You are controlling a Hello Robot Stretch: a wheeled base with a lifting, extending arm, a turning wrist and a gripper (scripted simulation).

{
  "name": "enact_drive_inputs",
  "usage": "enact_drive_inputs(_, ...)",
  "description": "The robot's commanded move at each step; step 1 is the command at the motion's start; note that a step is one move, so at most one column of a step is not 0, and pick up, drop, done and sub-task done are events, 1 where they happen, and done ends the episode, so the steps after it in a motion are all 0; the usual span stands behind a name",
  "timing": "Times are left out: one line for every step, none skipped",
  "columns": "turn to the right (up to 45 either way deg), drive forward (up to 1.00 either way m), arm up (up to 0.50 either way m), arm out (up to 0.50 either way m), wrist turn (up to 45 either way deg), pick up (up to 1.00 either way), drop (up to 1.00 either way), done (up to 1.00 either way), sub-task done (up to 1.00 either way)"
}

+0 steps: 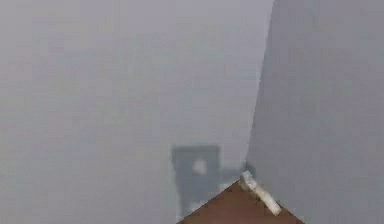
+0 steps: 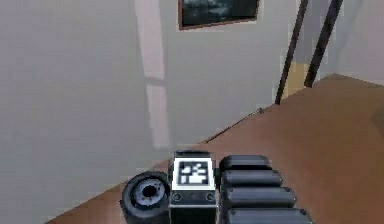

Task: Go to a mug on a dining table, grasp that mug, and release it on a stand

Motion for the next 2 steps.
enact_drive_inputs(45.0, 0.0, 0.0, 0.0, 0.0, 0.0, 0.0, 0.0, 0.0)
enact_drive_inputs(42.0, 0.0, 0.0, 0.0, 0.0, 0.0, 0.0, 0.0, 0.0)
